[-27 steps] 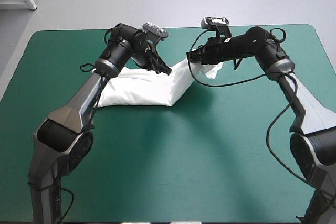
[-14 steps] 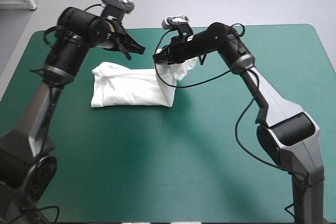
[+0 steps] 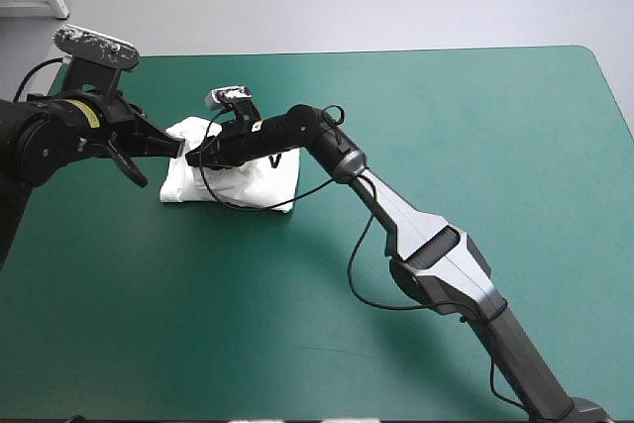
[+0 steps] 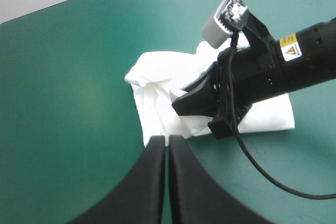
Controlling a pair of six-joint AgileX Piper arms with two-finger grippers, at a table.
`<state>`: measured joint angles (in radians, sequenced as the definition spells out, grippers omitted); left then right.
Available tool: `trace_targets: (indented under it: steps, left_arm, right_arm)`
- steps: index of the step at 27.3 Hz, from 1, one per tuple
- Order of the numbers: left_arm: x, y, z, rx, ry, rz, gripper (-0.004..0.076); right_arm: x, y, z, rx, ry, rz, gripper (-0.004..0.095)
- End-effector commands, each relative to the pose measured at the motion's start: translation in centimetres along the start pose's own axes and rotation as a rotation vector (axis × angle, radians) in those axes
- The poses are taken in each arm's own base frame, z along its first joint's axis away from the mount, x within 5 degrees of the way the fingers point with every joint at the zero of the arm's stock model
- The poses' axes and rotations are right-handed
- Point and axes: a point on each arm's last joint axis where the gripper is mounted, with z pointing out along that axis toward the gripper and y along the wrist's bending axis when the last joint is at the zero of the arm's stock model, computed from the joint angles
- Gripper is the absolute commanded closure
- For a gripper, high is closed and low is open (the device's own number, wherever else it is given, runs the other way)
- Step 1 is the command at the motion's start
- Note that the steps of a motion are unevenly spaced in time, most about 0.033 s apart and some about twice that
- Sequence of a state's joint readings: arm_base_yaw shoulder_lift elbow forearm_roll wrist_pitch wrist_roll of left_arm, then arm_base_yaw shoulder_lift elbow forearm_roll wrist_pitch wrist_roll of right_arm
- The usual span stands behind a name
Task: Fold the cloth
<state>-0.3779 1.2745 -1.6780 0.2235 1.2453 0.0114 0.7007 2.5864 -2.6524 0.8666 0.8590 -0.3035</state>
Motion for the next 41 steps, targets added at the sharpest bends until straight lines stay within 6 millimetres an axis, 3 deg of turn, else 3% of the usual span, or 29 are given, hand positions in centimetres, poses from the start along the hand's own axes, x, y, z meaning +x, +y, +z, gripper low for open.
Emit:
trace_targets:
  steps: [1,3,8,13,15,22,26,31,35,41]
  left_arm:
    - [1.2,0.3,-1.2,-0.016,0.025,-0.010,0.0705]
    - [1.4,0.3,-1.1,-0.016,0.033,-0.021,0.0705]
    - [1.5,0.3,-1.6,-0.009,0.019,-0.026,0.0705]
    - [1.7,0.4,-2.3,-0.007,0.001,-0.039,0.0705]
    - [1.8,0.5,-2.6,-0.006,-0.008,-0.042,0.0705]
    - [1.3,0.7,-3.7,-0.004,-0.050,-0.050,0.0705]
    - [1.3,0.7,-3.7,-0.007,-0.052,-0.050,0.0705]
    - [1.3,0.7,-3.7,-0.003,-0.050,-0.051,0.0705]
    - [1.3,0.6,-3.7,0.004,-0.050,-0.050,0.0705]
    - [1.3,0.6,-3.7,0.004,-0.049,-0.050,0.0705]
  right_arm:
    - [-4.1,3.8,-3.6,-0.055,-0.172,-0.054,0.0255]
    - [-4.8,4.4,-4.5,-0.060,-0.185,-0.079,0.0183]
    - [-7.6,6.8,-9.5,-0.027,-0.234,-0.162,0.0290]
    - [-8.5,6.8,-13.3,0.140,-0.186,-0.177,0.0294]
    - [-8.0,6.3,-14.2,0.215,-0.109,-0.170,0.0295]
    - [-8.9,5.1,-16.5,0.284,-0.135,-0.084,0.0296]
    - [-9.5,3.5,-19.4,0.374,-0.110,-0.013,0.0297]
    - [-7.2,0.0,-23.2,0.561,0.032,0.092,0.0297]
    - [-4.2,-1.9,-22.7,0.572,0.161,0.160,0.0297]
    - [-2.5,-2.3,-19.6,0.490,0.164,0.184,0.0297]
